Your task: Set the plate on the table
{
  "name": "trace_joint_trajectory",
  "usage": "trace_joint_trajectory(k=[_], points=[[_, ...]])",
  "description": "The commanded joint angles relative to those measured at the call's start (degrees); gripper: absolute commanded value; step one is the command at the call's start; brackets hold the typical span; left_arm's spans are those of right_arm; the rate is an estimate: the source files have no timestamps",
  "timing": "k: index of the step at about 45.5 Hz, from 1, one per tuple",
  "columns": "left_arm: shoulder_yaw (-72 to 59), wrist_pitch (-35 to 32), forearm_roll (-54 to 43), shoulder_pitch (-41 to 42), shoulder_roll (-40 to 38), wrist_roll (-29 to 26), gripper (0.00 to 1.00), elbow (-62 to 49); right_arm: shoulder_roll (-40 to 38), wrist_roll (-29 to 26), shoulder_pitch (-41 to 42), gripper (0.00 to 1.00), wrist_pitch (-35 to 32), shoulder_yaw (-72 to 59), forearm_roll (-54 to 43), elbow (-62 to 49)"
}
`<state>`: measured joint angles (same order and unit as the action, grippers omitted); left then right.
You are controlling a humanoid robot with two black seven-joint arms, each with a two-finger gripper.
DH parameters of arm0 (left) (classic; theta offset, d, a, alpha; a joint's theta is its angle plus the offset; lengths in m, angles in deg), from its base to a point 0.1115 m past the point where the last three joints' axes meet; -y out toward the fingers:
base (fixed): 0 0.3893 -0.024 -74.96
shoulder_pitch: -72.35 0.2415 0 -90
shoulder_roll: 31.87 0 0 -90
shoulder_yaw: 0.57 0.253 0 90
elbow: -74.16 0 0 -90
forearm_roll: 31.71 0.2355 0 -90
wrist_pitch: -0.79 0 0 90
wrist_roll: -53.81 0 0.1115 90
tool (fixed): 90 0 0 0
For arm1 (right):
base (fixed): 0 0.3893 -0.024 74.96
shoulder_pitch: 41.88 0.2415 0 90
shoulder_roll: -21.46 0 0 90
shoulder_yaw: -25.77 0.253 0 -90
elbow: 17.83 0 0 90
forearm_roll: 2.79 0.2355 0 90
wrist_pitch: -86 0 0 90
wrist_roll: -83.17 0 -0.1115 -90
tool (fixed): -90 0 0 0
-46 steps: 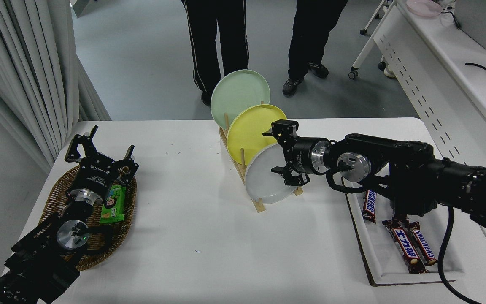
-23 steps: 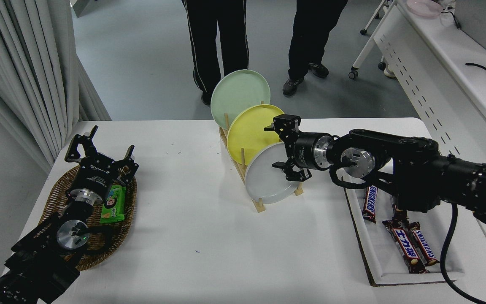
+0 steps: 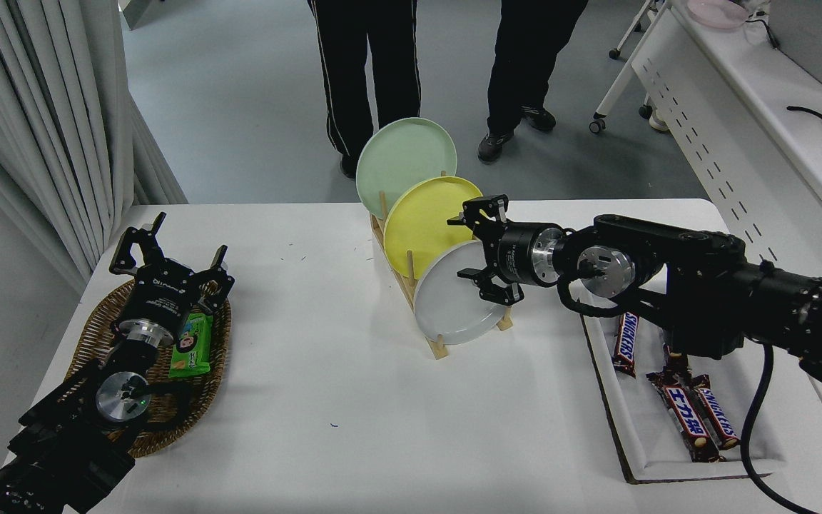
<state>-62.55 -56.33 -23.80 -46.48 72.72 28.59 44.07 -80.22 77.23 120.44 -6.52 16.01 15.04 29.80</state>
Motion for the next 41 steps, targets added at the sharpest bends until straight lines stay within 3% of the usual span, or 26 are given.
trace_joint_trajectory(k=[1,17,34,41], points=[[0.0,0.0,0.0,0.0,0.0,0.0,1.0,0.0,0.0,-0.4,-0.2,0.59,0.1,0.8,0.0,0.0],[0.0,0.0,0.0,0.0,0.0,0.0,1.0,-0.1,-0.2,-0.6,-1.7,0.53,1.0,4.4,0.0,0.0],[-0.1,0.0,0.0,0.0,0.0,0.0,1.0,-0.1,-0.2,-2.8,-1.6,0.39,2.6,4.6,0.0,0.1],[0.0,0.0,0.0,0.0,0.0,0.0,1.0,-0.1,-0.6,-3.2,-1.5,0.38,2.7,4.7,0.0,0.1]])
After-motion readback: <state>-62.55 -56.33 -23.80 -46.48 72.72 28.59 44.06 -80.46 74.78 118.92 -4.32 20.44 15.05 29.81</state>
